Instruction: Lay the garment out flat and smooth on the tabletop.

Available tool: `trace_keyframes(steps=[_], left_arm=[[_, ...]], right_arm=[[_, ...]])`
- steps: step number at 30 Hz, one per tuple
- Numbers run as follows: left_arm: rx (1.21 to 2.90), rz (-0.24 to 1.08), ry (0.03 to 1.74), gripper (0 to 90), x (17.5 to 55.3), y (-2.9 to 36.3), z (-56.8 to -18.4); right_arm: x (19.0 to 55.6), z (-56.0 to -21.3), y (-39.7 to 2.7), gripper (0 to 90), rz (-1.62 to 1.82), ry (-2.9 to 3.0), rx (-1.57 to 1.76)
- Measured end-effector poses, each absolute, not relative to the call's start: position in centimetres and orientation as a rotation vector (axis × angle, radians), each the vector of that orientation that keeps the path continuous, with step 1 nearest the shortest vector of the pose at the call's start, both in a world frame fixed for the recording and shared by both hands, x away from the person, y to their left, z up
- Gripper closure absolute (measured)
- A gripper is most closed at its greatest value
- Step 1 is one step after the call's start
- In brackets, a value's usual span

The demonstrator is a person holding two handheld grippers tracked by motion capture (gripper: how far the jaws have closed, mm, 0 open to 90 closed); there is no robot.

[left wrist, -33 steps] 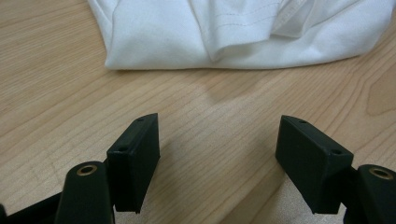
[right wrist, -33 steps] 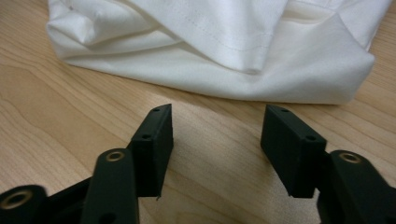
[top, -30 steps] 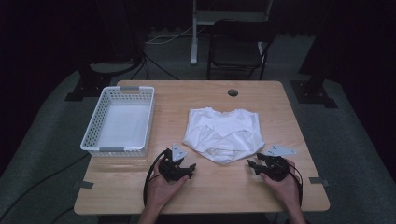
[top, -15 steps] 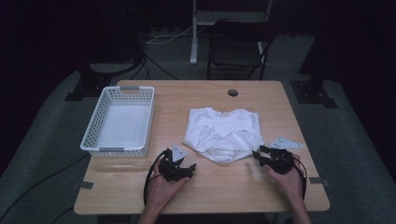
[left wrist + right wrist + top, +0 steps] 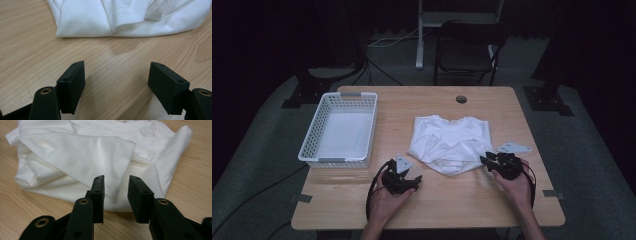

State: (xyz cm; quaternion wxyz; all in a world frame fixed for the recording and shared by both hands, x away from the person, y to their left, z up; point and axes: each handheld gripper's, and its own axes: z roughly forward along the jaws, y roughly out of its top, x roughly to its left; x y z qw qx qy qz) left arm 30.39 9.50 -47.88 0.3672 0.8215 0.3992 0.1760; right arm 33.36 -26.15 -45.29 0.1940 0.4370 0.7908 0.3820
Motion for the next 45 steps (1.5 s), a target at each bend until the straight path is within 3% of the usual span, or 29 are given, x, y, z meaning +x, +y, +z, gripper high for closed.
trace_keyframes(steps=[12,14,18,25,45], left_arm=[[2.108,0.457,1.034,31.0,30.4,9.5,-47.9],[2.108,0.457,1.034,31.0,30.4,9.5,-47.9],[2.108,0.457,1.035,31.1,30.4,9.5,-47.9],[2.108,0.459,1.036,31.3,30.4,9.5,-47.9],[2.098,0.482,1.004,61.8,31.0,9.0,-47.1]], right_arm=[[34.8,-46.2,-25.7,65.3,1.062,2.249,1.289],[34.9,-46.3,-25.5,68.2,1.042,2.260,1.288],[34.8,-46.2,-25.4,86.0,1.054,2.261,1.289],[34.3,-45.9,-25.3,86.4,1.061,2.240,1.268],[33.1,-45.0,-25.1,86.3,1.055,2.246,1.210]])
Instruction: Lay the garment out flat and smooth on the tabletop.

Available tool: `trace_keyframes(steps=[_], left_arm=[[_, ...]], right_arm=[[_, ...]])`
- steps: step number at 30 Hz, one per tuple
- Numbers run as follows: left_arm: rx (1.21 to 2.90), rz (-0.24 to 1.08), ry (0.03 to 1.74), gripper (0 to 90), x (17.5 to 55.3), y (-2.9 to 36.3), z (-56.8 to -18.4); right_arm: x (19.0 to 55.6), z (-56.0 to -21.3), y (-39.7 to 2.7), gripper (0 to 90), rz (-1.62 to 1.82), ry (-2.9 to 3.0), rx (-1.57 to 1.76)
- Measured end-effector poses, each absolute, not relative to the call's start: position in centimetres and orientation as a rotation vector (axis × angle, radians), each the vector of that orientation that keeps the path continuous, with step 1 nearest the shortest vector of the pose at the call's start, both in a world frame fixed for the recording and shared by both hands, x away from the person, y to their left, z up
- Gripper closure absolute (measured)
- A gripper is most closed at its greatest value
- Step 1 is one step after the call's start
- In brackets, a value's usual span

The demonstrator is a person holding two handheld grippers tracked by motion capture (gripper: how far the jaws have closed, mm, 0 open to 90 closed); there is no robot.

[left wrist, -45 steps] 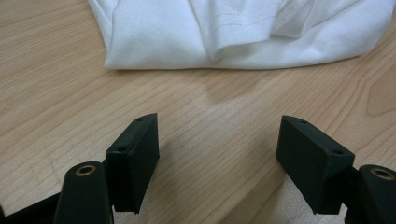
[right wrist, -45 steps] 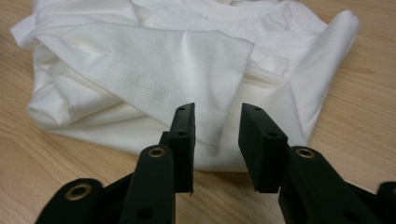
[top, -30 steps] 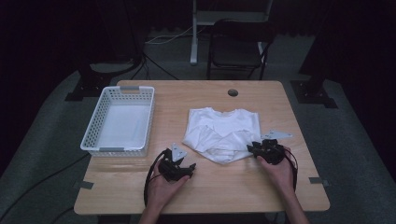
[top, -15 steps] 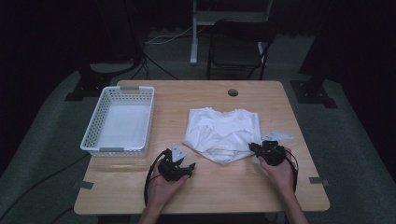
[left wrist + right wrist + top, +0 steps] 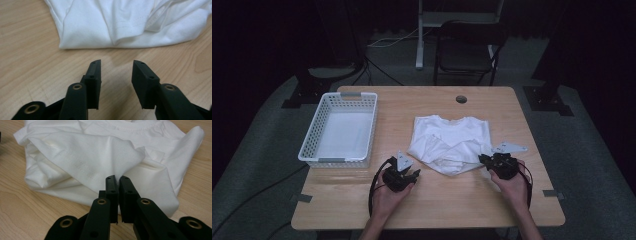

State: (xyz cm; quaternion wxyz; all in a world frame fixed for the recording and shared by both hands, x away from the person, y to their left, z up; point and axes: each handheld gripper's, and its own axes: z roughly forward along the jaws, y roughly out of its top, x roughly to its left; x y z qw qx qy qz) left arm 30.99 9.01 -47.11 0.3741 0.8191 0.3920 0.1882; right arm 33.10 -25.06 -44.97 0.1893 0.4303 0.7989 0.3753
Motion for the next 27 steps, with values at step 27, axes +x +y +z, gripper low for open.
trace_keyframes(steps=[27], left_arm=[[2.172,0.577,0.964,79.0,33.0,6.2,-47.0]], right_arm=[[32.0,-44.3,-25.2,86.2,1.087,2.230,1.185]])
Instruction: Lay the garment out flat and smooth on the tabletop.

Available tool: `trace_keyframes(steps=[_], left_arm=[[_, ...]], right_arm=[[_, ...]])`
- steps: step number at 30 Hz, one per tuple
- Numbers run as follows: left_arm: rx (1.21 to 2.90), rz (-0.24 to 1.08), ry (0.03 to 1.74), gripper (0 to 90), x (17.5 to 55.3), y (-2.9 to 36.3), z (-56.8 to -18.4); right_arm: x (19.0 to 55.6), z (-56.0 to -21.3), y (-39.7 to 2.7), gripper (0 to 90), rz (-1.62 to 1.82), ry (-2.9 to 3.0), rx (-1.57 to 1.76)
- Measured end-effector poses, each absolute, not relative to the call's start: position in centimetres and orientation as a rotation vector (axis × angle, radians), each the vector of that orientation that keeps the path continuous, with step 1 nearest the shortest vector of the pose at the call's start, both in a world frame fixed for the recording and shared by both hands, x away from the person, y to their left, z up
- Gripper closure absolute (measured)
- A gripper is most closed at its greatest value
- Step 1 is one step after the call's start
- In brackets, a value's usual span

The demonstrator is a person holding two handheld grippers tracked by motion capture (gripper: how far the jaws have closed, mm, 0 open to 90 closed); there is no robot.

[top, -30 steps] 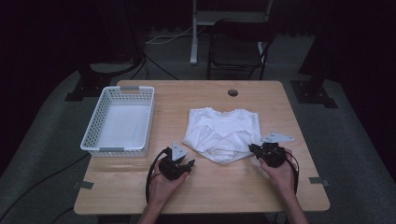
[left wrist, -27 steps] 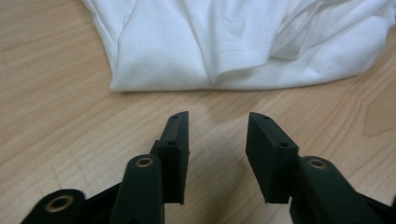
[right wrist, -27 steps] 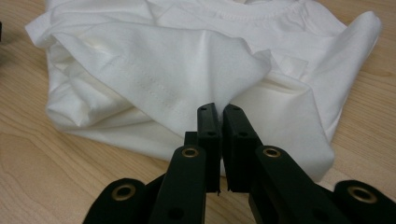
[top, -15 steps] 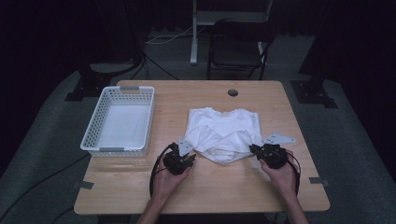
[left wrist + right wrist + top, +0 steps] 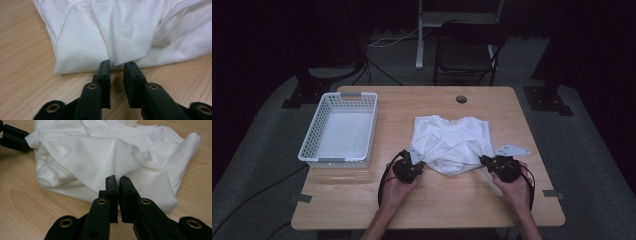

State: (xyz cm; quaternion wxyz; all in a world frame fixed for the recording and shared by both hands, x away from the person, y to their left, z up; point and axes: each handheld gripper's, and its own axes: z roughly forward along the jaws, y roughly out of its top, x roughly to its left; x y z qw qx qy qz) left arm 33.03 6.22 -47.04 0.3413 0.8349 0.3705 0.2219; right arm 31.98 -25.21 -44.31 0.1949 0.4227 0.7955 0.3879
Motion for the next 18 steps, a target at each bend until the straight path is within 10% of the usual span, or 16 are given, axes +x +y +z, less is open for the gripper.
trace_keyframes(steps=[18], left_arm=[[2.130,0.598,0.957,88.2,31.9,7.3,-45.2]], right_arm=[[30.6,-43.3,-26.2,86.3,1.116,2.186,1.188]])
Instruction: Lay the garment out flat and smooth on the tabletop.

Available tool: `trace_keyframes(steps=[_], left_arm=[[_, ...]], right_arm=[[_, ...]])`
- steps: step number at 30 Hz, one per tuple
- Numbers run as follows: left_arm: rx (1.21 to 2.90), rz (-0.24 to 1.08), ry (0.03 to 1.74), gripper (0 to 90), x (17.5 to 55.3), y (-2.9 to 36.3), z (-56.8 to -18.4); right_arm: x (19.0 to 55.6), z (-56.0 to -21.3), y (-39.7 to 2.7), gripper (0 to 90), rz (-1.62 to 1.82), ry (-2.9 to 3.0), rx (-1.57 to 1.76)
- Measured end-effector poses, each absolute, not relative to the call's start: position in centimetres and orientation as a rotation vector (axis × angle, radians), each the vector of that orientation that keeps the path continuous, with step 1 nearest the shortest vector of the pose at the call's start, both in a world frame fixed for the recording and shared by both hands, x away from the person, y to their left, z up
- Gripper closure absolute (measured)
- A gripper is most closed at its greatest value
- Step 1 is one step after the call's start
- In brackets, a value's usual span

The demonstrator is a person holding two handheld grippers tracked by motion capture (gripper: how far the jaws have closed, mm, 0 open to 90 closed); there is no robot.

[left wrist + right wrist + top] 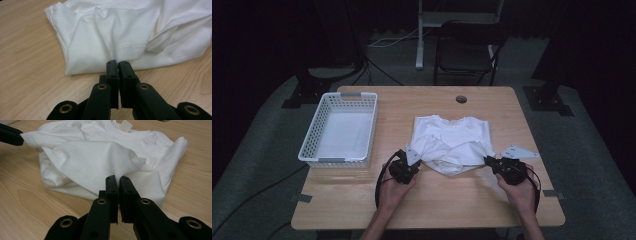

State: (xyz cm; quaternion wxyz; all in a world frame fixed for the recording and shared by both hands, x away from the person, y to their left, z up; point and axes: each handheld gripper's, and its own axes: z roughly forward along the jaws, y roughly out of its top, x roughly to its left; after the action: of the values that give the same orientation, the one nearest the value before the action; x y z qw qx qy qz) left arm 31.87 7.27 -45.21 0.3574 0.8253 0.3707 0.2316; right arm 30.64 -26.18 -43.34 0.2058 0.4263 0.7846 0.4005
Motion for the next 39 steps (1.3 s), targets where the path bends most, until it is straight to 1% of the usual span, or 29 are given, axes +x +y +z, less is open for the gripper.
trace_keyframes(steps=[23,34,39], left_arm=[[2.077,0.620,0.979,88.4,30.7,9.5,-44.2],[2.046,0.632,1.028,90.0,30.3,11.2,-44.2],[2.053,0.625,1.032,90.0,30.4,11.1,-44.5]], right_arm=[[27.7,-43.2,-27.5,86.3,1.124,2.153,1.214],[26.2,-43.6,-28.6,86.3,1.112,2.138,1.243],[26.0,-43.9,-28.8,86.3,1.105,2.139,1.250]])
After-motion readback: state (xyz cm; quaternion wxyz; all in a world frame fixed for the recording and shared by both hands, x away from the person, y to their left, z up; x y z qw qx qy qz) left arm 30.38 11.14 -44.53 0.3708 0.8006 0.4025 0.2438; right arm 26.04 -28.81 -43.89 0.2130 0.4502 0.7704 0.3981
